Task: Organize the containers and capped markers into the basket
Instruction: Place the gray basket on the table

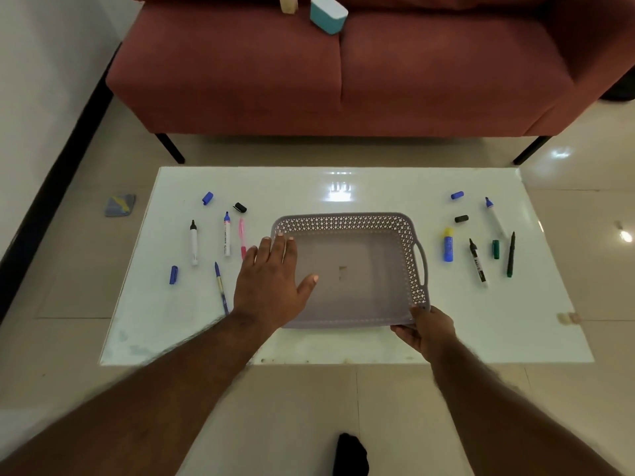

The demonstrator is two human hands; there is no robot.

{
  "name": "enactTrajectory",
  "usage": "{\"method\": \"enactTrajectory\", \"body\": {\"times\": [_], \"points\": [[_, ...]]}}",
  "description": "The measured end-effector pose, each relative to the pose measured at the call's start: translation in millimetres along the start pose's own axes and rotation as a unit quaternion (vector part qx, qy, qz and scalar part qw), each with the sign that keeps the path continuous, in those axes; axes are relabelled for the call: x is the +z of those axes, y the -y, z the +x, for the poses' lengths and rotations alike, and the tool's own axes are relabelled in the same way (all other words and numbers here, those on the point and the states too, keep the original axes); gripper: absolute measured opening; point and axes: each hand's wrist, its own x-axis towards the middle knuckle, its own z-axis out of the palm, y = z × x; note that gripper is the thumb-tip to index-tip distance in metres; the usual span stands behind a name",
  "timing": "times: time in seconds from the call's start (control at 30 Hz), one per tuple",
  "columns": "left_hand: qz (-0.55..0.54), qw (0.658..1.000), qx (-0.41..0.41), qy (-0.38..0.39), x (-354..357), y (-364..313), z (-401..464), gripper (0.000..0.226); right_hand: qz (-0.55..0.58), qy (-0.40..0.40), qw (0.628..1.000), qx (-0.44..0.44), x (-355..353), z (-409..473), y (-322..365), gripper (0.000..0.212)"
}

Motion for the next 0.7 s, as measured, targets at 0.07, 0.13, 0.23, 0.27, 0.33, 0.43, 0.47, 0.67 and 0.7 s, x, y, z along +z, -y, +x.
{"method": "enactTrajectory", "body": {"times": [0.07, 0.13, 0.23, 0.27, 0.33, 0.43, 0.47, 0.67, 0.7], "points": [[-0.01, 1.0, -0.003, -0.006, 2, -4, 0, 0.082, -0.007, -0.015, 1.0, 0.015, 2, 2, 0, 0.016], [-0.014, 1.0, -0.001, -0.008, 5, -7, -1, 0.081, -0.022, -0.031, 0.999, 0.027, 3, 3, 2, 0.017], [-0.017, 1.0, 0.001, -0.009, 8, -9, -1, 0.081, -0.108, -0.074, 0.991, 0.024, 5, 3, 4, 0.03], [-0.017, 1.0, 0.001, -0.008, 6, -8, 0, 0.082, -0.154, -0.108, 0.982, 0.008, 6, 0, 5, 0.045], [-0.018, 1.0, -0.001, -0.006, 3, -6, 0, 0.083, -0.263, -0.202, 0.942, -0.051, 12, -10, 7, 0.072], [-0.027, 1.0, -0.009, -0.01, -12, 0, -1, 0.083, -0.324, -0.245, 0.894, -0.189, 32, -40, 22, 0.064], [-0.026, 0.999, -0.014, -0.015, -21, 2, -1, 0.083, -0.324, -0.224, 0.892, -0.223, 42, -52, 30, 0.059], [-0.047, 0.997, -0.041, -0.039, -89, 22, -12, 0.08, -0.393, -0.05, 0.829, -0.394, 90, -137, 77, 0.049], [-0.051, 0.996, -0.049, -0.048, -106, 26, -19, 0.08, -0.404, -0.025, 0.813, -0.42, 94, -158, 87, 0.051]]}}
